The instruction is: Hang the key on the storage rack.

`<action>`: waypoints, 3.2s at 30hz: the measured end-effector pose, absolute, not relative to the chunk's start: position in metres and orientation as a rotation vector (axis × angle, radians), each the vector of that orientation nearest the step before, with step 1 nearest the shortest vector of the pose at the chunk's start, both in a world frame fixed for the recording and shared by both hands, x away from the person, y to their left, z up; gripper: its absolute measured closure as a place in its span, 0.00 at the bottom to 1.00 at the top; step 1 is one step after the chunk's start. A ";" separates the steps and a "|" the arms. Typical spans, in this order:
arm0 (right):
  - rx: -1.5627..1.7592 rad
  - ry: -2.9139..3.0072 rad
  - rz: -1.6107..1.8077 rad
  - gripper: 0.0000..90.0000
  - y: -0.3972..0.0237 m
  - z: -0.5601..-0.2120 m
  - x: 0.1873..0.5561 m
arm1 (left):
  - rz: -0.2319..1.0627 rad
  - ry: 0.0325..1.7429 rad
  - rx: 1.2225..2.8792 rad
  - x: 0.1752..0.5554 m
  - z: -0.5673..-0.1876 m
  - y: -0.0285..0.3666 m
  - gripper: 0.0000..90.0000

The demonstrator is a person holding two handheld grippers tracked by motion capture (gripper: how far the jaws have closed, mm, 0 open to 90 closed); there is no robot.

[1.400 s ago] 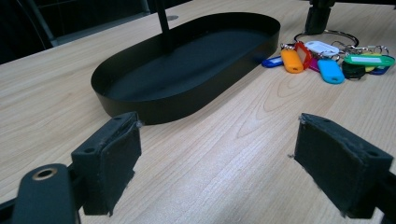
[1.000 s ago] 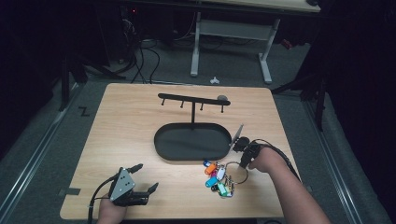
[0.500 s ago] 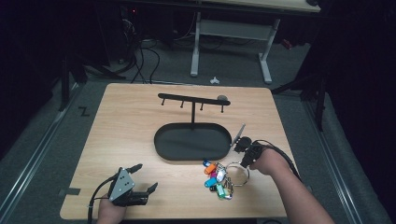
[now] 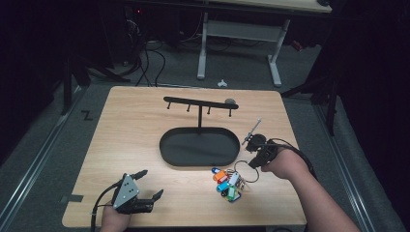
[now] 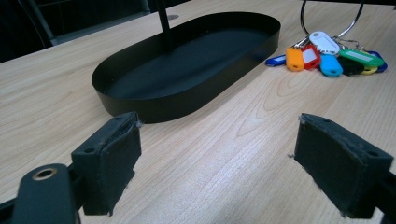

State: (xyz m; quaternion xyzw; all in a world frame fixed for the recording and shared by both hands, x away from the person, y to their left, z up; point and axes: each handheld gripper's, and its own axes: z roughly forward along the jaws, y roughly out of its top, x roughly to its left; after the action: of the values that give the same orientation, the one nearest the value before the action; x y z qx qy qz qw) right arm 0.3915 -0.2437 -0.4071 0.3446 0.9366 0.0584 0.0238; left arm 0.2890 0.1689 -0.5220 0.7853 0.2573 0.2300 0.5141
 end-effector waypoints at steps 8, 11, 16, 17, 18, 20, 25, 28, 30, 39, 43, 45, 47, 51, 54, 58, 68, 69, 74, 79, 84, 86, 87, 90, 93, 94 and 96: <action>1.067 2.901 0.193 0.97 -0.244 -0.406 0.392 | 0.550 0.621 1.889 0.289 -0.522 0.169 0.17; 1.070 2.900 0.196 0.97 -0.244 -0.404 0.392 | 0.551 0.622 1.889 0.289 -0.522 0.169 0.17; 1.066 2.897 0.211 0.97 -0.245 -0.398 0.391 | 0.549 0.621 1.891 0.289 -0.522 0.169 0.17; 1.068 2.897 0.217 0.97 -0.244 -0.396 0.391 | 0.548 0.620 1.894 0.289 -0.522 0.169 0.17; 1.063 2.899 0.216 0.97 -0.244 -0.394 0.391 | 0.548 0.620 1.893 0.289 -0.522 0.169 0.17; 1.056 2.898 0.225 0.97 -0.242 -0.388 0.390 | 0.548 0.621 1.892 0.289 -0.522 0.169 0.17; 1.044 2.884 0.229 0.97 -0.238 -0.371 0.387 | 0.549 0.620 1.888 0.289 -0.522 0.169 0.17; 1.034 2.876 0.233 0.97 -0.236 -0.361 0.386 | 0.547 0.619 1.891 0.289 -0.522 0.169 0.17; 1.022 2.871 0.237 0.97 -0.235 -0.353 0.385 | 0.547 0.621 1.890 0.289 -0.522 0.169 0.17; 0.993 2.848 0.242 0.97 -0.228 -0.323 0.384 | 0.549 0.619 1.890 0.289 -0.522 0.169 0.17; 0.984 2.838 0.241 0.97 -0.223 -0.313 0.385 | 0.549 0.620 1.887 0.288 -0.522 0.171 0.17; 0.978 2.833 0.239 0.97 -0.221 -0.309 0.386 | 0.552 0.620 1.889 0.288 -0.522 0.171 0.17; 0.963 2.834 0.239 0.97 -0.217 -0.303 0.387 | 0.547 0.623 1.887 0.287 -0.522 0.173 0.17; 0.956 2.827 0.244 0.97 -0.213 -0.298 0.392 | 0.546 0.626 1.891 0.286 -0.522 0.173 0.17; 0.942 2.828 0.259 0.97 -0.208 -0.294 0.396 | 0.551 0.629 1.891 0.285 -0.523 0.175 0.17; 0.925 2.821 0.277 0.97 -0.203 -0.291 0.403 | 0.551 0.642 1.890 0.284 -0.523 0.180 0.17; 0.924 2.792 0.312 0.97 -0.193 -0.281 0.425 | 0.582 0.678 1.884 0.273 -0.522 0.194 0.17; 0.917 2.791 0.316 0.97 -0.193 -0.280 0.428 | 0.586 0.684 1.880 0.272 -0.522 0.196 0.17; 0.927 2.784 0.330 0.97 -0.190 -0.277 0.438 | 0.594 0.695 1.885 0.269 -0.523 0.199 0.17; 0.918 2.784 0.346 0.97 -0.187 -0.273 0.446 | 0.605 0.714 1.881 0.265 -0.522 0.205 0.17; 0.920 2.782 0.364 0.97 -0.186 -0.274 0.455 | 0.608 0.719 1.882 0.264 -0.522 0.206 0.17; 0.933 2.781 0.345 0.97 -0.186 -0.276 0.459 | 0.612 0.715 1.883 0.264 -0.523 0.205 0.17; 0.933 2.781 0.345 0.97 -0.186 -0.276 0.459 | 0.612 0.715 1.883 0.264 -0.523 0.205 0.17; 0.956 2.775 0.337 0.97 -0.188 -0.281 0.469 | 0.606 0.713 1.890 0.265 -0.523 0.205 0.17; 0.964 2.775 0.344 0.97 -0.190 -0.284 0.476 | 0.608 0.713 1.886 0.266 -0.523 0.205 0.17; 0.984 2.772 0.340 0.97 -0.190 -0.285 0.478 | 0.608 0.713 1.886 0.266 -0.523 0.205 0.17; 0.998 2.771 0.341 0.97 -0.191 -0.287 0.483 | 0.611 0.713 1.877 0.265 -0.523 0.205 0.17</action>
State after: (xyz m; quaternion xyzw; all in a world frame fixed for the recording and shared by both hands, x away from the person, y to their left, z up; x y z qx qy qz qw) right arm 0.4832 -0.1912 -0.2874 0.3354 0.9309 0.1146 0.0880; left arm 0.2654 0.2054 -0.5229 0.7756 0.2946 0.2526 0.4979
